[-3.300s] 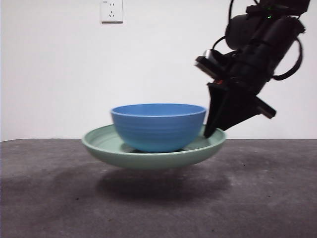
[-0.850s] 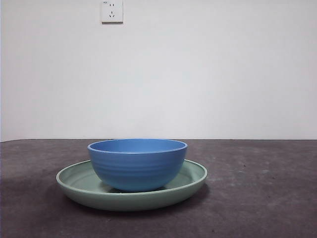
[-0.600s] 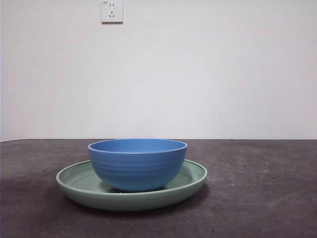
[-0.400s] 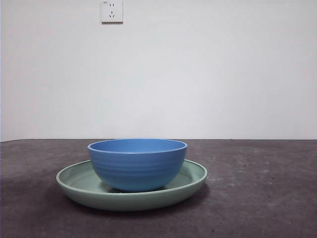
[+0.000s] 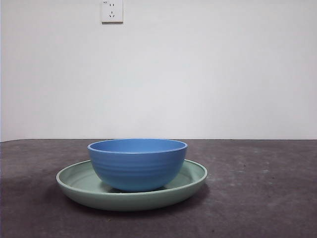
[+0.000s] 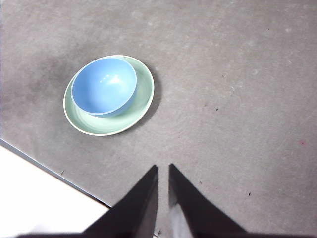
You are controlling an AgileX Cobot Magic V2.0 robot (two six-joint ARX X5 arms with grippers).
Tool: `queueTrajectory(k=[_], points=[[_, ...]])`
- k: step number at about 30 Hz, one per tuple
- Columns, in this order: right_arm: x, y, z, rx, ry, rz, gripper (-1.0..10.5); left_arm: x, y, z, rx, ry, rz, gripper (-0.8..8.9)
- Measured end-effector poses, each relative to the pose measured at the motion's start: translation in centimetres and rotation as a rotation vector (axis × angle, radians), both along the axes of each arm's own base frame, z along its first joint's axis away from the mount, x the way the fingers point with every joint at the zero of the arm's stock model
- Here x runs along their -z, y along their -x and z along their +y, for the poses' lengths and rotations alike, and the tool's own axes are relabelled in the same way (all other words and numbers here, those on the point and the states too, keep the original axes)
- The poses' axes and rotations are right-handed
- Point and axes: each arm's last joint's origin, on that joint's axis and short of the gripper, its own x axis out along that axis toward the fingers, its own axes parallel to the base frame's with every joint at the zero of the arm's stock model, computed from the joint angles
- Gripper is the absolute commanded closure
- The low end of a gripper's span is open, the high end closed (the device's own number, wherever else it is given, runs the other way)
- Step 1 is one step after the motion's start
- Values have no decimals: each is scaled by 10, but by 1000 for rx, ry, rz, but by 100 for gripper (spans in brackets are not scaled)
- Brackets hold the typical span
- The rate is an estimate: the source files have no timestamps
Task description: Pick up the blue bowl, put it on the green plate, put it on desk
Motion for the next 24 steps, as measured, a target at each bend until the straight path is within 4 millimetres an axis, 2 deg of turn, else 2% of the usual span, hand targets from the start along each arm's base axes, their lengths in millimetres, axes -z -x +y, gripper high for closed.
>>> queueTrajectory(k=[11, 15, 18, 24], points=[[0, 0, 0, 0, 0, 0, 917, 0, 0, 0, -5, 0, -1, 786], [0, 0, 0, 0, 0, 0, 917, 1, -5, 7, -93, 12, -21, 786], [0, 0, 0, 0, 0, 0, 917, 14, -12, 15, -194, 39, -78, 786], [0, 0, 0, 0, 0, 0, 917, 69, -23, 31, -371, 101, -280, 786]])
